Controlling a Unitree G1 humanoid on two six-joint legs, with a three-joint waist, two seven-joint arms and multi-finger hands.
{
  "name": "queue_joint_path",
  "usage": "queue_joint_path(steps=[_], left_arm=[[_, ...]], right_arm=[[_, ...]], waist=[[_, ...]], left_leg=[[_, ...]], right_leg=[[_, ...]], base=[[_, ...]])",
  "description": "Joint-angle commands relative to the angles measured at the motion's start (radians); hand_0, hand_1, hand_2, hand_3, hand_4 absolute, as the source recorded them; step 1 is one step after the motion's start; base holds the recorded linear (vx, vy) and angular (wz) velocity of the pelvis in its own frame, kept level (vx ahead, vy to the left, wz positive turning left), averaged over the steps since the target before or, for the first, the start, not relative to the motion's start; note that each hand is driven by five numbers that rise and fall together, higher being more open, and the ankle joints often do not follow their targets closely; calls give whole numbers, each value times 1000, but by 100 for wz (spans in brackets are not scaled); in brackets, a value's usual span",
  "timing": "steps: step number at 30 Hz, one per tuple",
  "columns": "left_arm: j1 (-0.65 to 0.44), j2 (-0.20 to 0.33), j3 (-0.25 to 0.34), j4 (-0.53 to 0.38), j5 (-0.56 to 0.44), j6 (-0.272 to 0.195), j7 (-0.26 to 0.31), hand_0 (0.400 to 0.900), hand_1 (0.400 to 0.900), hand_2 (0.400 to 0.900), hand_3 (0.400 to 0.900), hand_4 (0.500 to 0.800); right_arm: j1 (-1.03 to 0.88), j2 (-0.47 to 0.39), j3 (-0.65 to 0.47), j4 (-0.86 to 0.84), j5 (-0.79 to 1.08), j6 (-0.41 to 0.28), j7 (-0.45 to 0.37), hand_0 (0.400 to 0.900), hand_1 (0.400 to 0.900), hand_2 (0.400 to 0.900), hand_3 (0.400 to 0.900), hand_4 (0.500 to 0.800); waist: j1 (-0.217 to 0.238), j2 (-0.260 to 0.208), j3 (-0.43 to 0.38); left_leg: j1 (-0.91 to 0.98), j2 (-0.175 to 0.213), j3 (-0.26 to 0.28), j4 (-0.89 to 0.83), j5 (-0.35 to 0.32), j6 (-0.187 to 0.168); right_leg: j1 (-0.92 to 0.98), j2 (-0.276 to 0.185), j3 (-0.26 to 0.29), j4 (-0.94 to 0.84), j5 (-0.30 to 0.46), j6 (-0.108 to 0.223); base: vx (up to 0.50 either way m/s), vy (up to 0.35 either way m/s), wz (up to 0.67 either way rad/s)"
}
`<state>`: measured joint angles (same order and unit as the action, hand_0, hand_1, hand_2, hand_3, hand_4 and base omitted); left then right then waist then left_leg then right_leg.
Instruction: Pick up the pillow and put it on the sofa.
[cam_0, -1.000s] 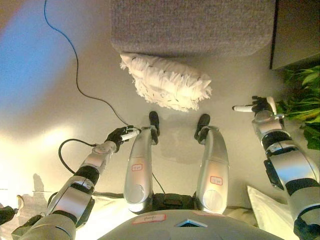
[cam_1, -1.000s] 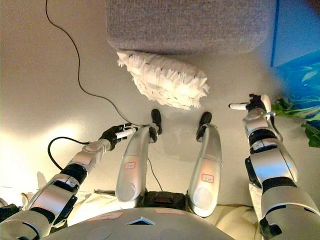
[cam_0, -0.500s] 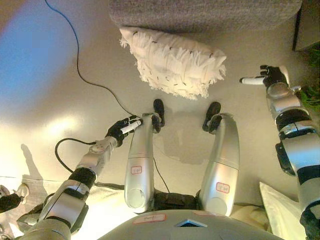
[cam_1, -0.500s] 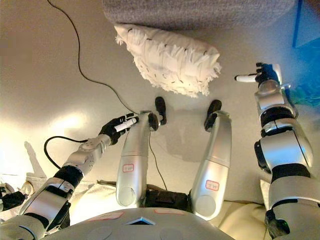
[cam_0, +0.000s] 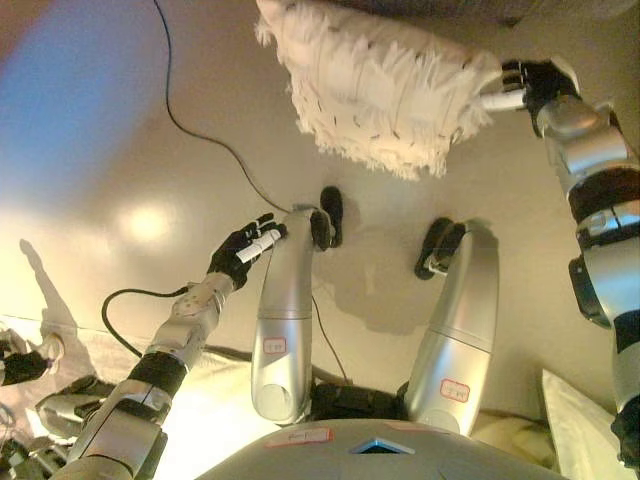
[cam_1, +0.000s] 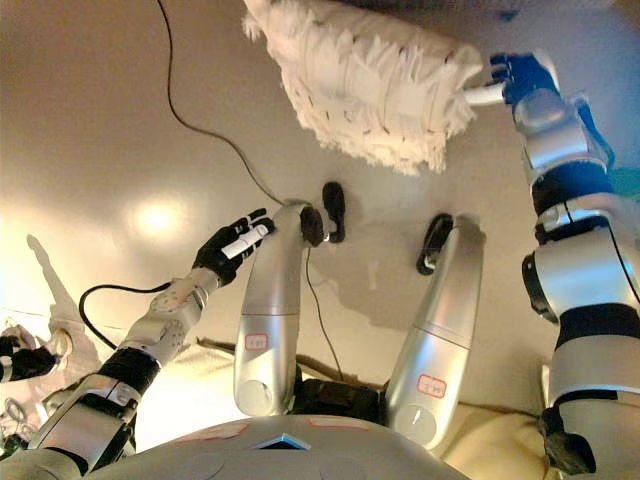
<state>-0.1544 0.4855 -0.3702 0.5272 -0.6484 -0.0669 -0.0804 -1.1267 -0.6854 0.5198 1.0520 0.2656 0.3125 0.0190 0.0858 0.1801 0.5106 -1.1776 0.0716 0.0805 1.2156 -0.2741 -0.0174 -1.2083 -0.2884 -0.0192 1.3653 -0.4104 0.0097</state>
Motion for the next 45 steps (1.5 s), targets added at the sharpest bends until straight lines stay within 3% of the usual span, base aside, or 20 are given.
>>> queue_joint_path(steps=[1, 16, 22, 23, 24, 28, 37, 45], left_arm=[[107, 24, -8, -32, -13, -16, 5, 900, 900, 900, 900, 800], [173, 23, 22, -89, -16, -45, 0, 900, 900, 900, 900, 800], [207, 28, 39, -105, 3, -47, -18, 900, 900, 900, 900, 800], [215, 32, 42, -110, 2, -43, -21, 900, 900, 900, 900, 800], [220, 34, 43, -111, 2, -41, -23, 900, 900, 900, 900, 800], [243, 47, 52, -120, -6, -18, -35, 900, 900, 900, 900, 800], [264, 42, 45, -88, -8, -54, -42, 900, 900, 900, 900, 800], [256, 43, 42, -91, -10, -55, -37, 900, 900, 900, 900, 800]], right_arm=[[-97, -39, 48, -54, 15, -29, 17, 900, 900, 900, 900, 800], [-171, 23, 90, -92, 80, -37, 43, 900, 900, 900, 900, 800], [-159, 20, 77, -141, 128, -107, 83, 900, 900, 900, 900, 800], [-160, 14, 78, -145, 126, -119, 102, 788, 788, 788, 788, 733], [-160, 10, 78, -146, 127, -122, 103, 400, 400, 400, 400, 500], [-150, -3, 60, -134, 157, -136, 84, 400, 400, 400, 400, 500], [-138, -22, 46, -100, 149, -171, 83, 400, 400, 400, 400, 500], [-87, -31, 16, -143, 172, -205, 89, 400, 400, 400, 400, 500]], waist=[[10, 69, 9], [54, 106, 9], [63, 107, 9], [63, 108, 9], [63, 108, 9], [63, 110, 9], [59, 109, 9], [43, 88, 9]], left_leg=[[64, 6, -1, 14, -91, 31], [11, -3, -8, 33, -71, 12], [2, 6, -13, 55, -68, 10], [2, 8, -14, 63, -67, 9], [1, 11, -15, 68, -67, 8], [3, 18, -16, 90, -71, 9], [10, 31, -17, 103, -73, 15], [62, 46, -11, 66, -71, 9]], right_leg=[[32, -11, 0, -89, 47, -41], [-18, -30, 19, -47, 36, -41], [-18, -36, 18, -23, 31, -38], [-19, -38, 20, -14, 31, -38], [-19, -40, 22, -8, 30, -38], [-18, -43, 24, 20, 22, -38], [-11, -42, 26, 26, 24, -42], [45, -30, 10, -37, 43, -35]], base=[[-14, 39, 12], [-1, 17, 9], [26, -3, 1], [59, 3, 1], [58, 10, -2], [51, 23, -6], [21, 8, -4], [-12, -19, -10]])
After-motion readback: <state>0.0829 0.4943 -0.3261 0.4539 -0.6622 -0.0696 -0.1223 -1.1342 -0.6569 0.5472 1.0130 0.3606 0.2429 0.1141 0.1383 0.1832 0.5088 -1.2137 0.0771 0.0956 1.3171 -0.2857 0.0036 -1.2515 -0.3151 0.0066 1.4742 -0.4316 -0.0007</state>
